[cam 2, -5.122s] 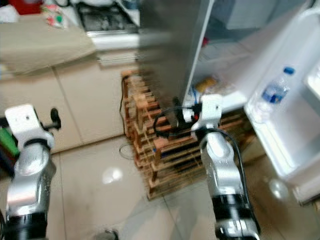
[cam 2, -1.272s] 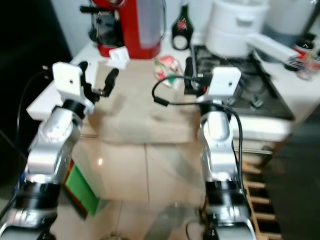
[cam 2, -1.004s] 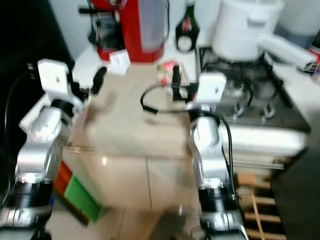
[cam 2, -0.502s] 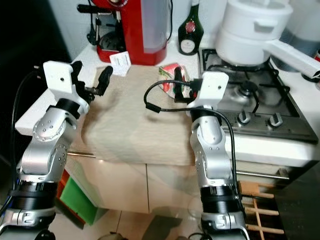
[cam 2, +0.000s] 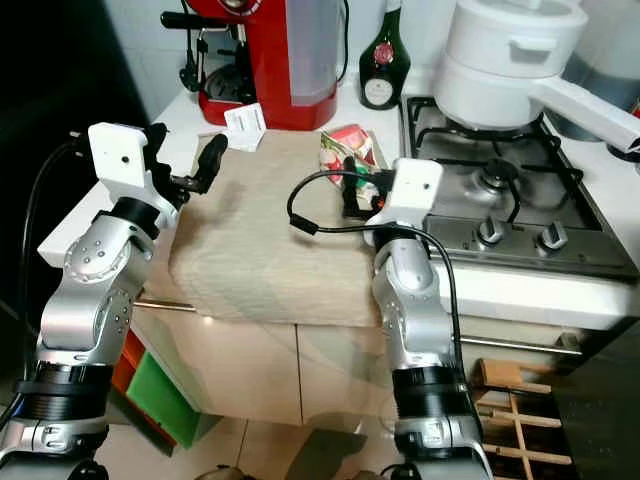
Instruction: Restocking fridge
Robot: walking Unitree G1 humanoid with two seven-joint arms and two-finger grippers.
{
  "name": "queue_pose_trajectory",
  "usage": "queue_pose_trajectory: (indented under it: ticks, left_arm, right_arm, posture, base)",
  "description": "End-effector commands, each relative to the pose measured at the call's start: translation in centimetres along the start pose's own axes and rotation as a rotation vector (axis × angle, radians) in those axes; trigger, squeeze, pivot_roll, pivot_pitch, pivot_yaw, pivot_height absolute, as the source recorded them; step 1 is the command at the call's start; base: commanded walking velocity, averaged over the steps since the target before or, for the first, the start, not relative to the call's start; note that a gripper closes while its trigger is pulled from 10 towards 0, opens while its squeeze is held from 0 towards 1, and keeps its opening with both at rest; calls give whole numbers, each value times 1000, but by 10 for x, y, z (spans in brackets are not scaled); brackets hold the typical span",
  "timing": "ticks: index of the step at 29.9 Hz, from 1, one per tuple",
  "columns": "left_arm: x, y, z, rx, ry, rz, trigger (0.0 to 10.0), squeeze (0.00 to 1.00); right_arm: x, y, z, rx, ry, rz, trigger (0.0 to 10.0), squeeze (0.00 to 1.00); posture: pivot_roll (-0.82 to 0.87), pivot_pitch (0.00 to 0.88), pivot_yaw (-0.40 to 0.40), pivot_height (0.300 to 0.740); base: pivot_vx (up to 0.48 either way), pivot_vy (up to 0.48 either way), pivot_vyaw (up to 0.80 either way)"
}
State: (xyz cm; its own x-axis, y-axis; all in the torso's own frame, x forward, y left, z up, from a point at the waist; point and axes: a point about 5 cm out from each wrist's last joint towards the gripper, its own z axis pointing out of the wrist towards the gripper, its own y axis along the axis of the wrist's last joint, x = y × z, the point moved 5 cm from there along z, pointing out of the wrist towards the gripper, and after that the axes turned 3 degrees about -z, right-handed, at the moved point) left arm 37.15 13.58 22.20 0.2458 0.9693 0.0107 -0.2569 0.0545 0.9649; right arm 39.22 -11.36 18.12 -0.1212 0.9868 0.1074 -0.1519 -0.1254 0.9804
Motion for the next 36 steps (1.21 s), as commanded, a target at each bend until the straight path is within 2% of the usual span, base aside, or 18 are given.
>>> queue_pose_trajectory:
  ticks: [1, 11, 20, 22, 30, 32, 36]
  left_arm:
    - [1, 1, -2, 2, -2, 4, 10000, 0]
    - [3, 0, -2, 9, 11, -2, 10000, 0]
    - [2, -1, -1, 15, 5, 0, 10000, 0]
    - [2, 0, -1, 15, 2, 2, 10000, 0]
    - [2, -1, -1, 17, 2, 0, 10000, 0]
    - [1, -1, -2, 18, 0, -1, 10000, 0]
    - [1, -1, -2, 19, 0, -1, 10000, 0]
  right_arm:
    - [0, 2, 6, 0, 1, -10, 10000, 137]
    - [-1, -8, 21, 58, -39, 15, 10000, 129]
    - [-12, -14, 24, 80, -117, 31, 10000, 133]
    - [-13, -9, 23, 55, -131, 33, 10000, 137]
    - [11, 52, 16, -226, -2, -59, 10000, 145]
    - [10, 65, 11, -282, -3, -69, 10000, 145]
    - [2, 74, 8, -316, -29, -70, 10000, 141]
  posture:
    - [10, 4, 48, 736]
    - [15, 6, 40, 736]
    - [12, 15, 50, 736]
    - [12, 16, 51, 736]
    - [10, 17, 51, 736]
    - [7, 19, 51, 736]
    - [5, 19, 51, 736]
  base:
    - [0, 0, 0]
    - [0, 0, 0]
    - [0, 0, 0]
    - [0, 0, 0]
    - [0, 0, 0]
    - [0, 0, 0]
    - [0, 0, 0]
